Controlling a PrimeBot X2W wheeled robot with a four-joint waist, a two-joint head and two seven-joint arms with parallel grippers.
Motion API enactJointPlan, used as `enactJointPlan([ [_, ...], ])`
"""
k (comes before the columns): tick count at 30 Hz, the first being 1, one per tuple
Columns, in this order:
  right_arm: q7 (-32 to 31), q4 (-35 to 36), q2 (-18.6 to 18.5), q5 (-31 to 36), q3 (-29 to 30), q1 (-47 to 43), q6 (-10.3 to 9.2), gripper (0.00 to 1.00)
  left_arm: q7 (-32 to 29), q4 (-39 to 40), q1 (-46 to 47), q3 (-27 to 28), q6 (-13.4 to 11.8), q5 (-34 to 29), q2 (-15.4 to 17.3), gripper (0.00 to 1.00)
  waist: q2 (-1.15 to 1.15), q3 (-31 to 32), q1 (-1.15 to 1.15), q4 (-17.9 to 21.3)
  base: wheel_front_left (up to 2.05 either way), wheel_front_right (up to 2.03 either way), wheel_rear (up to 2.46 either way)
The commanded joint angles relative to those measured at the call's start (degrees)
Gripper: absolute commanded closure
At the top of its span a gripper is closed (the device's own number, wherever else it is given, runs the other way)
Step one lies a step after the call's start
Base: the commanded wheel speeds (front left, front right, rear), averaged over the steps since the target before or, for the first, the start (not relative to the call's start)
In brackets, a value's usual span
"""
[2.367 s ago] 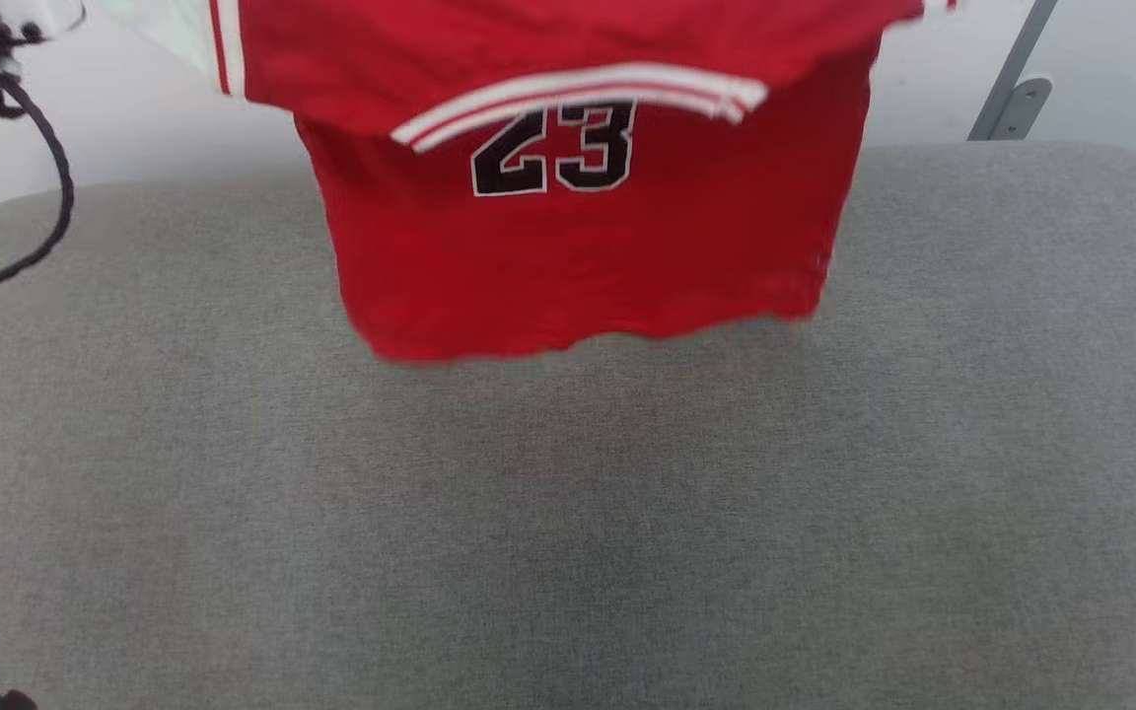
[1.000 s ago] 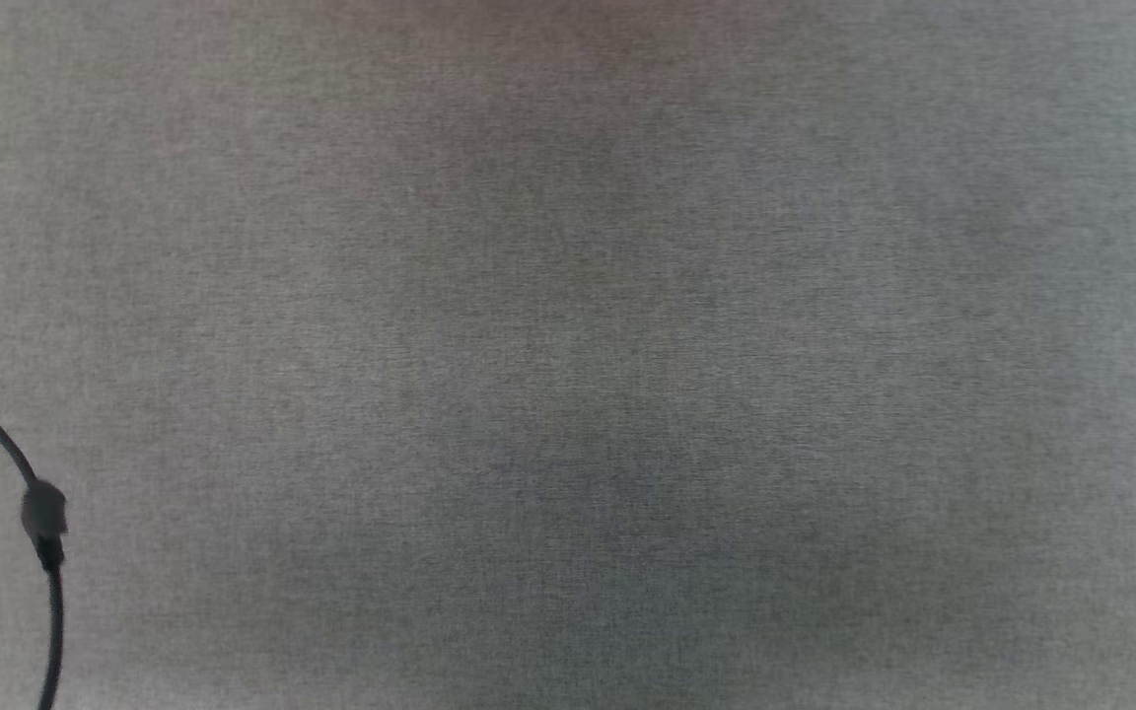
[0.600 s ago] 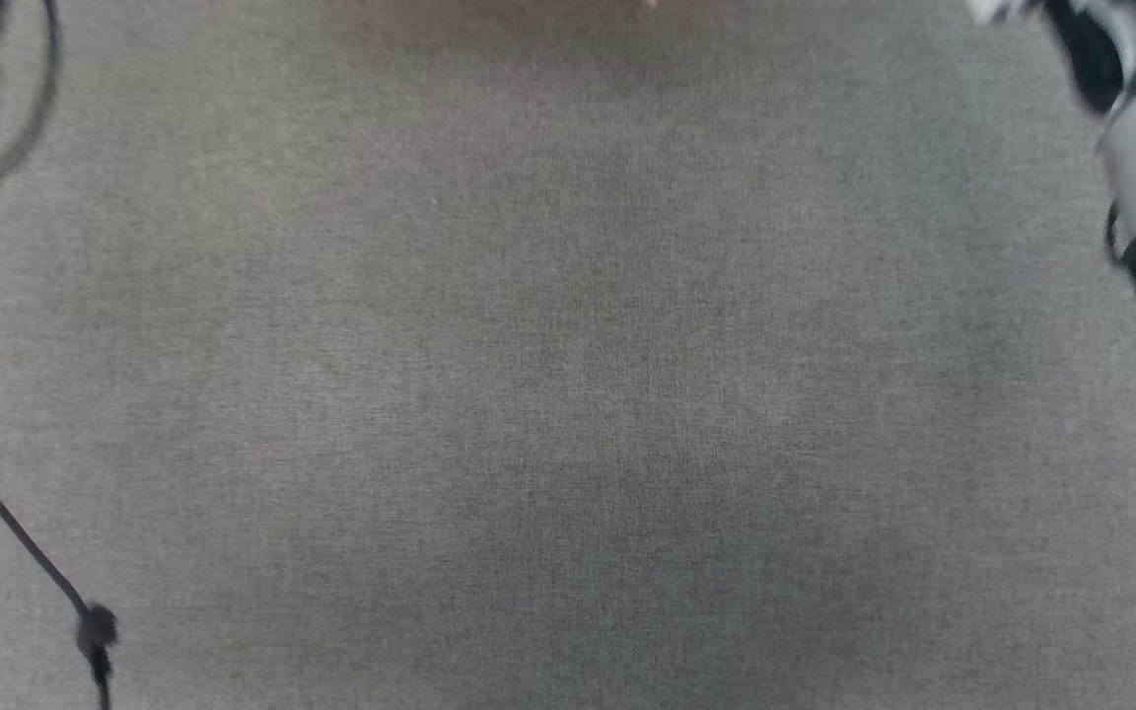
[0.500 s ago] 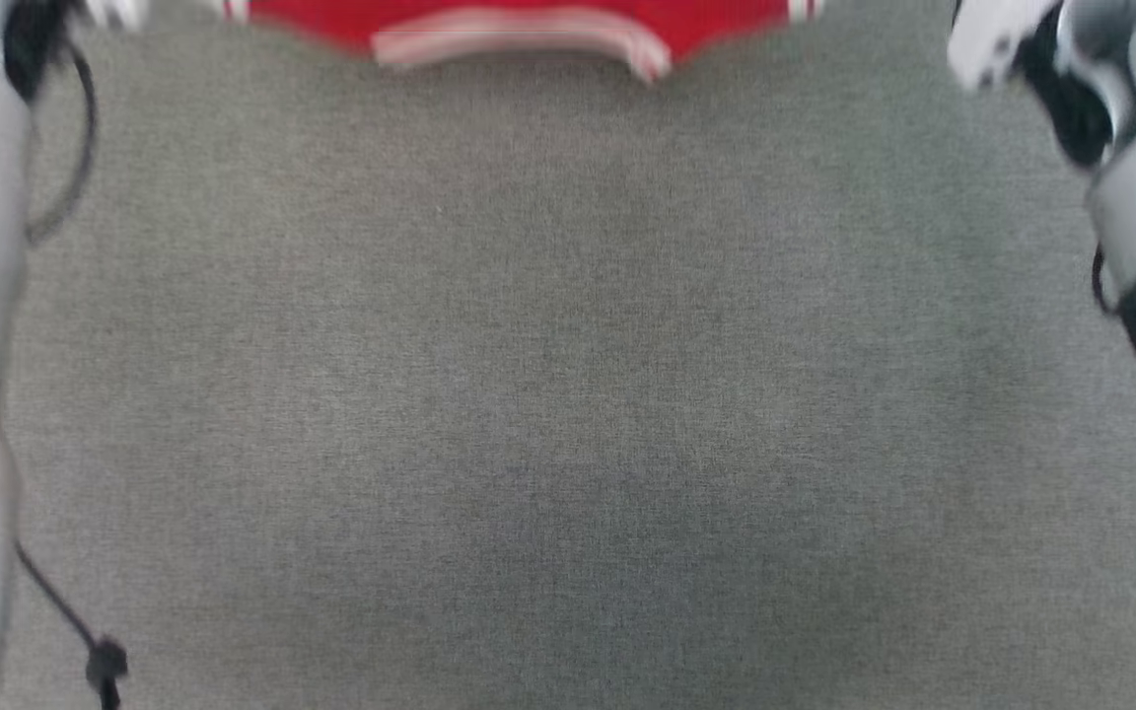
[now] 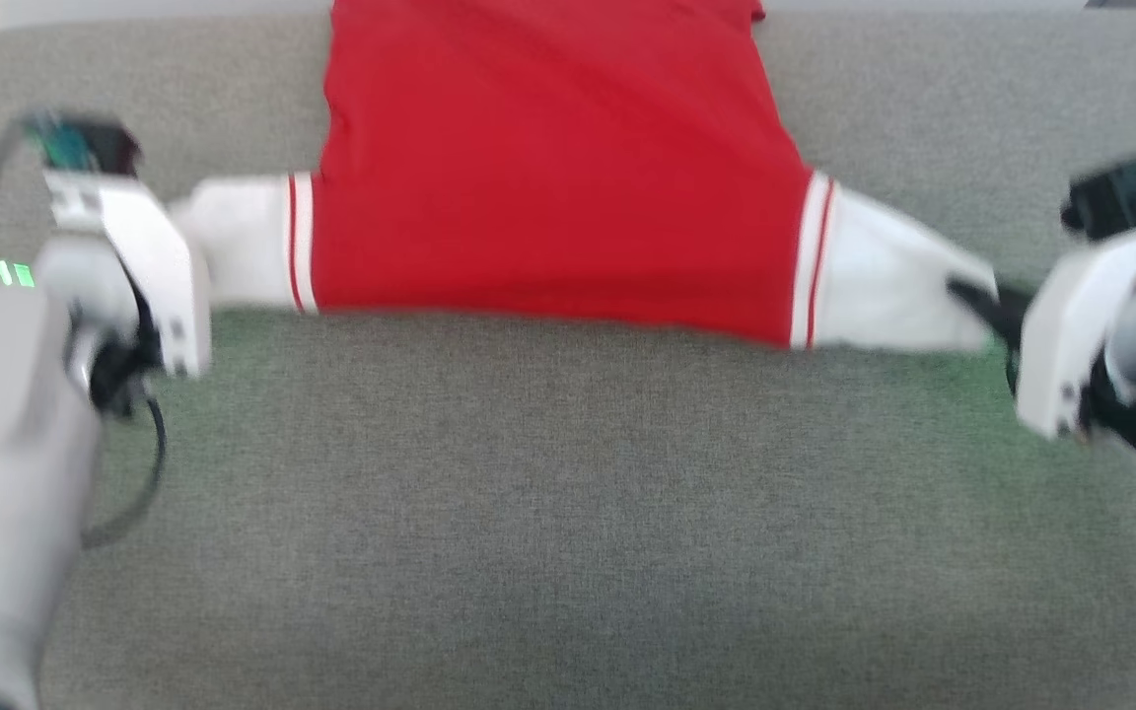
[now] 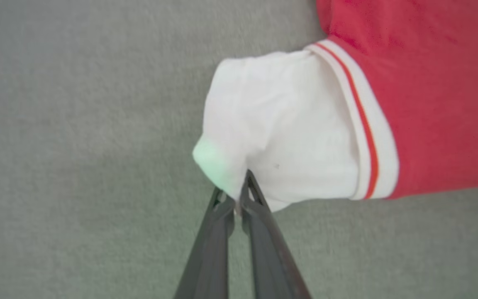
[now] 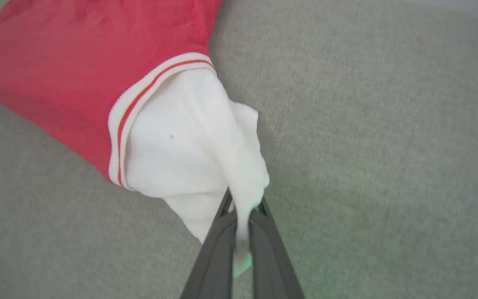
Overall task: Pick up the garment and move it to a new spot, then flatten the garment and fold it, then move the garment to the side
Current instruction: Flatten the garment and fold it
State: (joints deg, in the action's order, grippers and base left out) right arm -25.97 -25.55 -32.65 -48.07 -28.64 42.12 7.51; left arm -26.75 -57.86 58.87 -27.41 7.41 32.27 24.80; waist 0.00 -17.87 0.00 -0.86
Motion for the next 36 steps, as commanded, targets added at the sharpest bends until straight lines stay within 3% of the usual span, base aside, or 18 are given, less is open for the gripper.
enactJointPlan([
  [1, -2.5, 3.0, -1.8, -1.3, 1.0, -4.2, -0.03, 1.0, -2.2, 4.3, -5.5, 0.6, -1.0, 1.6, 1.3, 1.0, 0.0, 1.3, 0.0, 0.0, 0.0, 0.0, 0.0],
  [4, -7.0, 7.7, -3.9, -2.6, 2.8, -10.6, -0.03, 1.0, -6.3, 14.7, -15.1, 1.8, -4.0, 3.9, 3.6, 1.0, 0.0, 2.4, 0.0, 0.0, 0.0, 0.0, 0.0],
  [5, -10.1, 11.0, -4.7, -3.6, 4.1, -14.7, -0.03, 1.0, -9.6, 23.6, -22.5, 2.7, -7.3, 5.6, 5.5, 1.0, 0.0, 2.9, 0.0, 0.1, 0.0, 0.0, 0.0],
  [10, -17.3, 18.4, -6.0, -4.9, 8.1, -23.8, -0.03, 1.0, -17.5, 48.4, -41.2, 5.3, -17.4, 9.0, 11.1, 1.0, 0.0, 3.2, 0.0, 0.2, 0.0, 0.0, 0.0],
  [15, -25.9, 24.3, -6.6, -5.4, 12.6, -32.4, -0.03, 1.0, -23.8, 66.5, -55.3, 6.9, -25.9, 10.7, 15.8, 1.0, 0.0, 3.0, 0.0, 0.2, 0.0, 0.0, 0.0],
  [20, -30.3, 29.1, -4.8, -4.5, 17.3, -37.8, -0.02, 1.0, -25.2, 73.9, -60.9, 7.9, -29.6, 11.1, 17.3, 1.0, 0.0, 2.4, 0.0, 0.0, 0.0, 0.0, 0.0],
  [24, -31.7, 32.7, -1.6, -1.0, 20.4, -40.8, -0.02, 1.0, -24.1, 76.3, -61.7, 8.6, -30.6, 10.9, 16.9, 1.0, 0.0, 1.5, 0.0, -0.4, 0.0, 0.0, 0.0],
  [25, -31.5, 33.3, -0.7, 0.3, 21.0, -41.0, -0.02, 0.93, -23.6, 76.5, -61.4, 8.5, -30.3, 10.8, 16.7, 1.0, 0.0, 1.2, 0.0, -0.5, 0.0, 0.0, 0.0],
  [27, -30.9, 34.3, 1.0, 2.7, 21.7, -40.9, -0.02, 0.53, -22.3, 76.7, -60.1, 8.4, -29.7, 10.5, 15.9, 1.0, 0.0, 0.6, 0.0, -0.5, 0.0, 0.0, 0.0],
  [28, -30.1, 35.0, 1.7, 4.2, 22.4, -40.2, -0.02, 0.0, -21.6, 76.6, -59.4, 8.5, -29.4, 10.5, 15.4, 1.0, 0.0, 0.4, 0.0, -0.6, 0.0, 0.0, 0.0],
  [36, -25.0, 41.4, 5.5, 11.2, 26.3, -34.6, -0.02, 0.0, -17.5, 75.7, -56.2, 8.2, -27.3, 9.9, 13.1, 1.0, 0.0, -1.6, 0.0, -1.2, 0.0, 0.0, 0.0],
])
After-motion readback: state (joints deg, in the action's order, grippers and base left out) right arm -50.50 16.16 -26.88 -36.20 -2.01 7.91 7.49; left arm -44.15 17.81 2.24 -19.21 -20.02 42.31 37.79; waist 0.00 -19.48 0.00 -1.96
